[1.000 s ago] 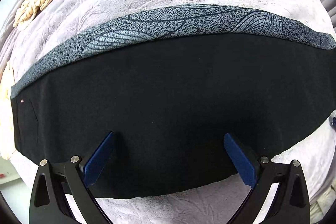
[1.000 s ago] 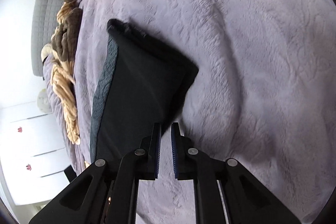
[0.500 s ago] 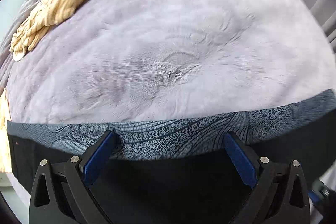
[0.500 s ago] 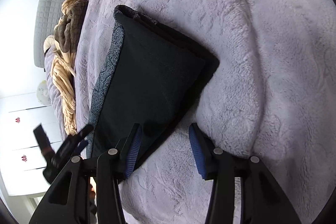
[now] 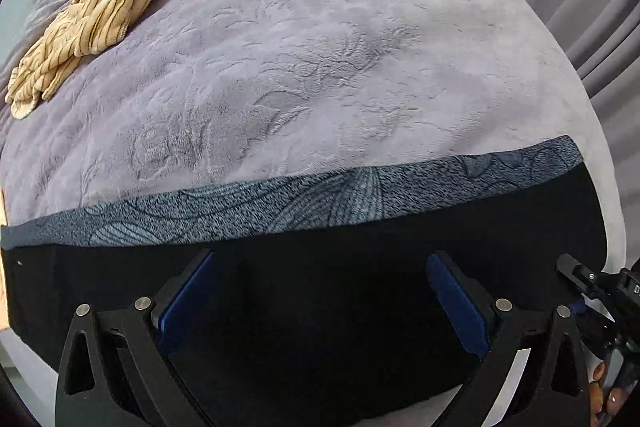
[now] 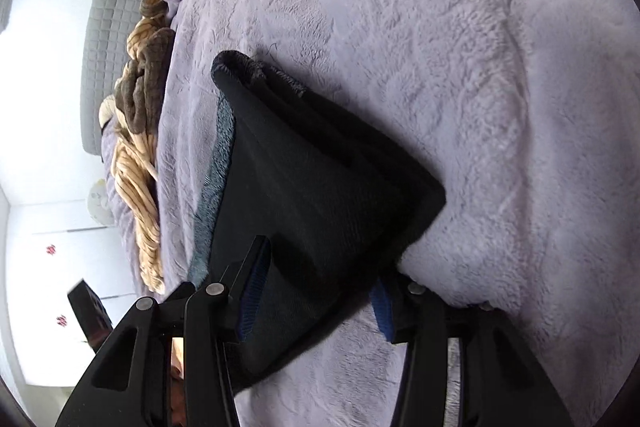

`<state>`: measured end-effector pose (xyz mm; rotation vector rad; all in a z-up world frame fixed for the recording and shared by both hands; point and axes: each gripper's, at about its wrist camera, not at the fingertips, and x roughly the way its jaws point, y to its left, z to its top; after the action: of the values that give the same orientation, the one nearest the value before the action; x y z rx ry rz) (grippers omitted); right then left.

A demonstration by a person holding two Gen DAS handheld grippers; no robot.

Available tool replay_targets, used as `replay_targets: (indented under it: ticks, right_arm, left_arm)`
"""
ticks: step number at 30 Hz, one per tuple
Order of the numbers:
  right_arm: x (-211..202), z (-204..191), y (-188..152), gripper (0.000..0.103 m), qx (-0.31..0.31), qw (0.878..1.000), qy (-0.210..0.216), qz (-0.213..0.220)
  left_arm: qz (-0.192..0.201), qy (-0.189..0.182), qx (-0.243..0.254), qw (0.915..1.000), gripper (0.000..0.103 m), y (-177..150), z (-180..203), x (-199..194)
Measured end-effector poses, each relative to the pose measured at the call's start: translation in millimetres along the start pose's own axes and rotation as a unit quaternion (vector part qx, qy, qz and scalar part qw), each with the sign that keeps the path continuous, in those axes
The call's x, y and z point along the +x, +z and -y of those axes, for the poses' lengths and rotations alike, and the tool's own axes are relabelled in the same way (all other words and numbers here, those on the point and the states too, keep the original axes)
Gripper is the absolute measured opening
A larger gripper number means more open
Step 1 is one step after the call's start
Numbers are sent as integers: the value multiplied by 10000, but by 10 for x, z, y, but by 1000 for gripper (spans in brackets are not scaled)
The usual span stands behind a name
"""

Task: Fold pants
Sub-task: 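Grasp the trouser leg ends with the right gripper and fold them toward the waistband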

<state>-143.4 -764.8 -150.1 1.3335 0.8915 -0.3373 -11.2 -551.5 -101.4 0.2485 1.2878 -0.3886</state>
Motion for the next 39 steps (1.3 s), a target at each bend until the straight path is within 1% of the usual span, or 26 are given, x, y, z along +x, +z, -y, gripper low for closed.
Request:
replay_targets:
  ticks: [1,2,3,4,5,6,8,9,11,12,13,15,18,21,24,27,30,31,32,33,34,35,36,37,38,39]
  right_arm:
    - [-23,-4,13,31,28,10000,39,10]
    - [-63,-21,20,21,25,9999,102,26]
    - [-129,-68,20,19,-49,9998,208,59]
    - [-173,-134,15,16,-191,9995,241,92]
    - [-213,-218,-1,16,-412,9989,186,114]
    - [-238,-311,-17,15,-657,9977,76,138]
    - [-239,-486,-42,15,-1079,9940,-91,145]
    - [-229,-585,-64,14,-1283,9915,-159,142]
    - [-250,-786,-112,14,-1677,9852,-298,216]
    - [-276,-891,-146,14,-1838,9821,-325,254]
    - [-301,-963,-172,14,-1949,9798,-333,288]
    - [-372,-1202,-285,14,-2309,9717,-344,367]
    - [-427,-1609,-550,14,-2964,9532,-411,443]
    - [-365,-2012,-901,14,-3580,9318,-466,380]
    - [-115,-2360,-1294,14,-4071,9117,-511,199]
    - [365,-2636,-1709,15,-4383,8968,-588,-158]
    - [918,-2687,-2124,22,-4559,8853,-710,-582]
    - [1160,-2677,-2288,27,-4650,8774,-907,-756]
    - [1323,-2637,-2394,29,-4720,8700,-1125,-876]
    - [1562,-2607,-2573,29,-4860,8538,-1583,-988]
    - [1668,-2590,-2697,33,-5019,8378,-1911,-978]
    - [1706,-2611,-2815,42,-5204,8213,-2139,-945]
    - [1663,-2662,-2891,47,-5346,8123,-2151,-899]
    - [1563,-2708,-2953,57,-5417,8117,-2000,-875]
    - [1431,-2766,-2986,62,-5431,8169,-1730,-887]
    - [1305,-2808,-2982,64,-5399,8235,-1496,-899]
  left_arm:
    - [8,-5,-65,10000,103,-61,31,-10]
    - [7,45,-153,9999,103,-115,46,16]
    - [-24,63,-221,9997,103,-171,90,56]
    - [-129,69,-278,9995,103,-216,96,179]
    - [-266,93,-265,9993,103,-234,62,332]
    - [-269,164,-157,9994,103,-263,85,444]
    - [-147,300,31,9994,103,-293,155,441]
    - [-183,276,91,9994,103,-300,184,408]
    - [-307,50,63,9995,103,-275,128,323]
    - [-305,-46,15,9995,103,-266,90,269]
    - [-234,-172,-68,9996,103,-276,16,167]
    - [-51,-287,-115,9995,103,-295,-126,-22]
    - [248,-322,-158,9990,103,-379,-438,-361]
    - [419,-161,-295,9986,103,-480,-879,-641]
    - [467,100,-550,9973,103,-619,-1410,-835]
    - [344,320,-895,9949,103,-793,-1968,-950]
    - [275,414,-1099,9927,103,-977,-2354,-1009]
    - [238,455,-1116,9924,103,-1031,-2429,-1005]
    - [170,495,-1140,9921,103,-1105,-2524,-1006]
    - [102,500,-1170,9918,103,-1170,-2603,-996]
    - [60,478,-1196,9917,103,-1116,-2739,-892]
    - [36,410,-1220,9917,103,-1162,-2786,-901]
    - [31,328,-1218,9920,103,-1155,-2858,-880]
    - [21,257,-1200,9924,103,-1094,-2943,-814]
    - [6,143,-1153,9932,103,-1081,-2930,-798]
    - [-10,10,-1101,9939,103,-1038,-2917,-763]
